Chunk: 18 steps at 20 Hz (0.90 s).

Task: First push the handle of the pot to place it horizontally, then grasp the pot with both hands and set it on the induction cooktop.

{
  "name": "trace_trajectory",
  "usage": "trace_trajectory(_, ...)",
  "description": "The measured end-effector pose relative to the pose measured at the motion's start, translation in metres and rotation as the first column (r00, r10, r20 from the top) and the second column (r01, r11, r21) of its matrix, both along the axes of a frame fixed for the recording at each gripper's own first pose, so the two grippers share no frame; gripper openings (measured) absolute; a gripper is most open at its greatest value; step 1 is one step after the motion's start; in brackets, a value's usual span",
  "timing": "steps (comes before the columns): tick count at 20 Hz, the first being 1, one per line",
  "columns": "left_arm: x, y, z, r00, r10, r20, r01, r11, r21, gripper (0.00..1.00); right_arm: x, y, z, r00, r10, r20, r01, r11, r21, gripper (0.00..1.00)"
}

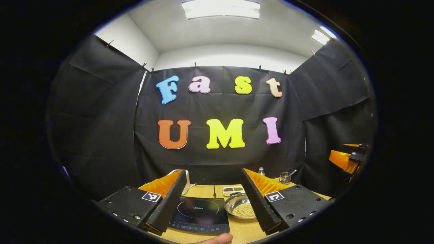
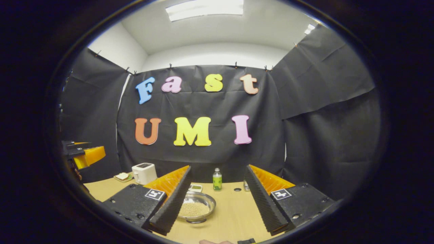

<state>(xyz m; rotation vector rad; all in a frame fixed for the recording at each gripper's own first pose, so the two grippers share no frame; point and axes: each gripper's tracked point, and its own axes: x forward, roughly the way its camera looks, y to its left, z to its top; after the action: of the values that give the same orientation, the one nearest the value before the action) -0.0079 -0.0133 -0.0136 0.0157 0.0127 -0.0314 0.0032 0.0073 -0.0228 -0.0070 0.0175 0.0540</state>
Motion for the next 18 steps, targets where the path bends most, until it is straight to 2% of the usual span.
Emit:
trace_trajectory(3, 0.002, -0.002, -0.004, 1.000, -0.007, -0.008, 0.007, 1.000, 0.006, 0.95, 0.003, 0.010, -0.007, 0.999, 0.046, -0.014, -0.046, 0.999, 0.004, 0.98)
trace_trajectory(4, 0.002, -0.003, -0.004, 1.000, -0.008, -0.010, 0.008, 1.000, 0.006, 0.95, 0.004, 0.013, -0.012, 0.998, 0.060, -0.021, -0.060, 0.998, 0.001, 0.92)
trace_trajectory(6, 0.003, -0.004, -0.006, 1.000, -0.013, -0.012, 0.013, 1.000, 0.003, 0.95, 0.006, 0.023, -0.019, 0.995, 0.096, -0.037, -0.097, 0.995, -0.005, 0.89)
trace_trajectory(7, 0.002, -0.004, -0.007, 1.000, -0.014, -0.013, 0.014, 1.000, 0.004, 0.95, 0.006, 0.028, -0.023, 0.993, 0.111, -0.046, -0.112, 0.994, -0.009, 0.82)
trace_trajectory(8, 0.002, -0.004, -0.008, 1.000, -0.014, -0.014, 0.014, 1.000, 0.005, 0.95, 0.009, 0.031, -0.026, 0.992, 0.116, -0.049, -0.117, 0.993, -0.028, 0.75)
trace_trajectory(9, 0.002, -0.003, -0.009, 1.000, -0.014, -0.016, 0.014, 1.000, 0.008, 0.95, 0.012, 0.029, -0.030, 0.994, 0.099, -0.055, -0.102, 0.993, -0.057, 0.76)
trace_trajectory(11, 0.003, -0.005, -0.011, 1.000, -0.015, -0.020, 0.015, 1.000, 0.008, 0.95, 0.015, 0.037, -0.038, 0.993, 0.099, -0.062, -0.105, 0.990, -0.097, 0.67)
trace_trajectory(13, 0.003, -0.005, -0.013, 1.000, -0.018, -0.023, 0.018, 1.000, 0.006, 0.95, 0.018, 0.052, -0.051, 0.987, 0.127, -0.096, -0.135, 0.987, -0.086, 0.57)
trace_trajectory(16, 0.004, -0.003, -0.017, 0.999, -0.018, -0.032, 0.018, 1.000, 0.006, 0.95, 0.028, 0.062, -0.075, 0.975, 0.151, -0.164, -0.162, 0.985, -0.058, 0.20)
trace_trajectory(17, 0.004, -0.001, -0.017, 0.999, -0.015, -0.033, 0.015, 1.000, 0.004, 0.95, 0.031, 0.063, -0.083, 0.971, 0.152, -0.184, -0.165, 0.985, -0.056, 0.14)
trace_trajectory(18, 0.005, 0.001, -0.018, 0.999, -0.012, -0.034, 0.012, 1.000, 0.000, 0.95, 0.034, 0.066, -0.091, 0.967, 0.156, -0.200, -0.172, 0.983, -0.061, 0.04)
